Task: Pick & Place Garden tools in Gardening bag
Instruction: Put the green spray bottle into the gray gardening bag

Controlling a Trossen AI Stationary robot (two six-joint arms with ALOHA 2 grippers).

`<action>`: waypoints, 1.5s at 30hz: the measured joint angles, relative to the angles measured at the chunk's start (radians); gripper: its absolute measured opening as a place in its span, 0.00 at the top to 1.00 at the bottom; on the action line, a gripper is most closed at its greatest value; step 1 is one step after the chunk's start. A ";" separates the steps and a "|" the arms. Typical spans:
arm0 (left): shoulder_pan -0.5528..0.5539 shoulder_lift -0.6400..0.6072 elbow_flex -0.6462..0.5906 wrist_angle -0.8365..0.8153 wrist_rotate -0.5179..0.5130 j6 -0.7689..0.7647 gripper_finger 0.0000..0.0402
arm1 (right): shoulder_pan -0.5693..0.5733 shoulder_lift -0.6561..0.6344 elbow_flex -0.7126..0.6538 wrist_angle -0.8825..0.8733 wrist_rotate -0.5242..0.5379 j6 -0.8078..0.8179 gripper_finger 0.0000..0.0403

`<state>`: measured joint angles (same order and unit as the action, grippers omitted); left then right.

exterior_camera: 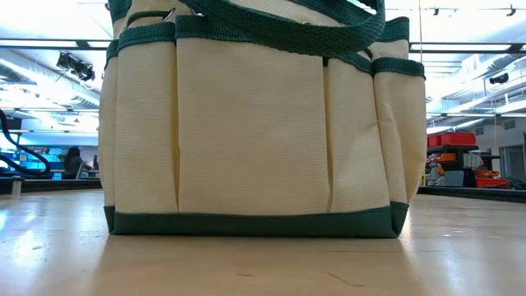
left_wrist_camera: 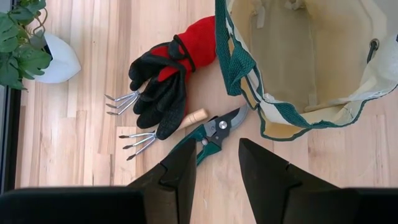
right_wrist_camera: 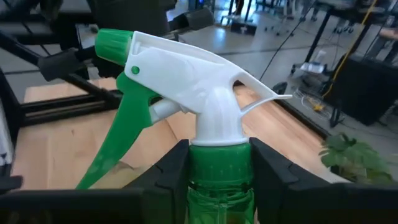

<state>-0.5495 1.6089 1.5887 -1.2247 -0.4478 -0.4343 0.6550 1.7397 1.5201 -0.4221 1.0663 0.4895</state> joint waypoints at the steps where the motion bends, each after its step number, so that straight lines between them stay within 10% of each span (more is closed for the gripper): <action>1: 0.000 0.000 0.000 0.000 0.000 0.000 0.68 | 0.003 0.000 -0.022 0.052 0.009 -0.025 0.70; 21: 0.000 0.000 0.000 0.001 0.000 0.000 0.68 | -0.003 0.000 -0.521 1.333 -0.148 -0.488 0.70; 45: 0.000 -0.001 0.000 0.010 -0.012 0.000 0.68 | -0.063 0.117 -0.544 1.430 -0.289 -0.501 0.70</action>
<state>-0.5491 1.6081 1.5887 -1.2148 -0.4603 -0.4347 0.5922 1.8564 0.9764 1.0078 0.7770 -0.0113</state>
